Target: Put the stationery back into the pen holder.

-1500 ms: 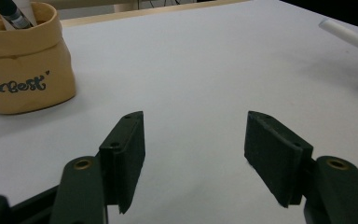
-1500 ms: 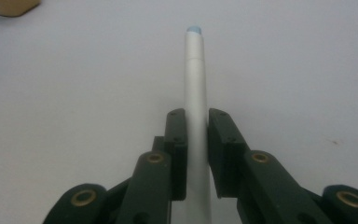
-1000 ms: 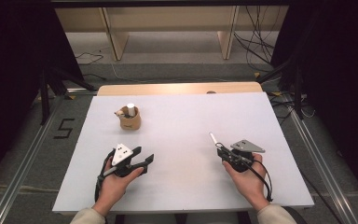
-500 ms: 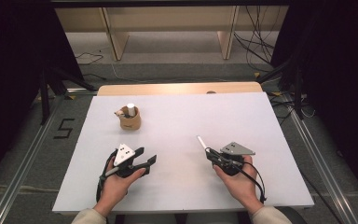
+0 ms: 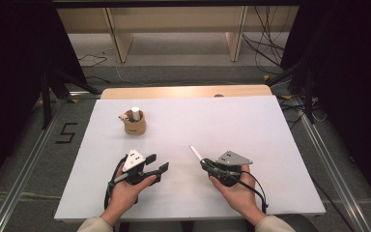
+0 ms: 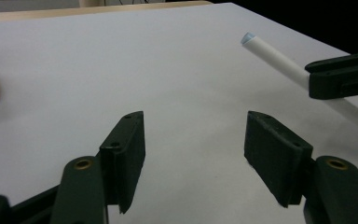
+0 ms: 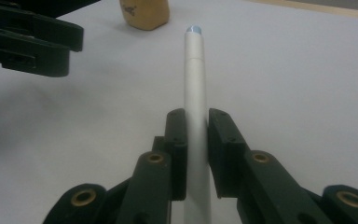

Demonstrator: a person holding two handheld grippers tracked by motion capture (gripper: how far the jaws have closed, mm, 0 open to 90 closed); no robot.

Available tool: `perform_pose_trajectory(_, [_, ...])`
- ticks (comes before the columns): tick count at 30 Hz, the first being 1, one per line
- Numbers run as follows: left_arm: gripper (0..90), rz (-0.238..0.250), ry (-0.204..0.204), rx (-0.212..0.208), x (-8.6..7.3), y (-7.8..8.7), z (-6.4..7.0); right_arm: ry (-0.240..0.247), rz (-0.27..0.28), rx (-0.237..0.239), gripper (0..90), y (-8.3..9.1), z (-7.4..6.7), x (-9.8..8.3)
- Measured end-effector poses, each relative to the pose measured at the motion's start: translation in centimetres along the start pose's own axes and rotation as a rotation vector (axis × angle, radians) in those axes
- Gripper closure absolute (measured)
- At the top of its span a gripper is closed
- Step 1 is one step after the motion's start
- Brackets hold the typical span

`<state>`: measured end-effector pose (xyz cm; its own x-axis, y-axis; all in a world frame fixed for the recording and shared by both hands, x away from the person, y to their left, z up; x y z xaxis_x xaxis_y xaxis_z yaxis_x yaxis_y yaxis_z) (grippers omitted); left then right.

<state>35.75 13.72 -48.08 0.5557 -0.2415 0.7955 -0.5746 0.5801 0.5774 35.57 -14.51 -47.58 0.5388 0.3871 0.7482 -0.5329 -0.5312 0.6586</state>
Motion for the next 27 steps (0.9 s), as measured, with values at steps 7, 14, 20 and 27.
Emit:
perform_pose_trajectory(7, [38.0, 0.006, 0.018, -0.045, 0.3, -0.5, 0.9, 0.038, 0.001, 0.033, 78.8, -0.6, -1.4, 0.2])
perform_pose_trajectory(14, [37.7, 0.018, 0.028, -0.074, 0.8, -0.9, 1.4, 0.065, 0.005, 0.064, 78.7, -1.1, -2.5, 0.4])
perform_pose_trajectory(20, [37.8, 0.024, 0.052, -0.099, 0.9, -1.1, 1.7, 0.092, 0.005, 0.084, 78.7, -1.6, -3.4, 0.4])
perform_pose_trajectory(27, [40.7, 0.033, 0.089, -0.144, 1.1, -1.1, 1.8, 0.101, 0.010, 0.097, 78.8, -1.8, -4.0, 0.6])
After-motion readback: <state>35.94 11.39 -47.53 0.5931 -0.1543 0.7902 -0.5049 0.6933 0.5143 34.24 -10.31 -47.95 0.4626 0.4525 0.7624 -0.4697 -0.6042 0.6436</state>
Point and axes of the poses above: each handheld gripper's, and its own axes: y roughly backward along the jaws, x roughly out of its top, z roughly to its right, the point moved 1 cm from there along -y, roughly forward along the jaws, and after that the axes turned 12 degrees about -z, right-handed, at the moved point
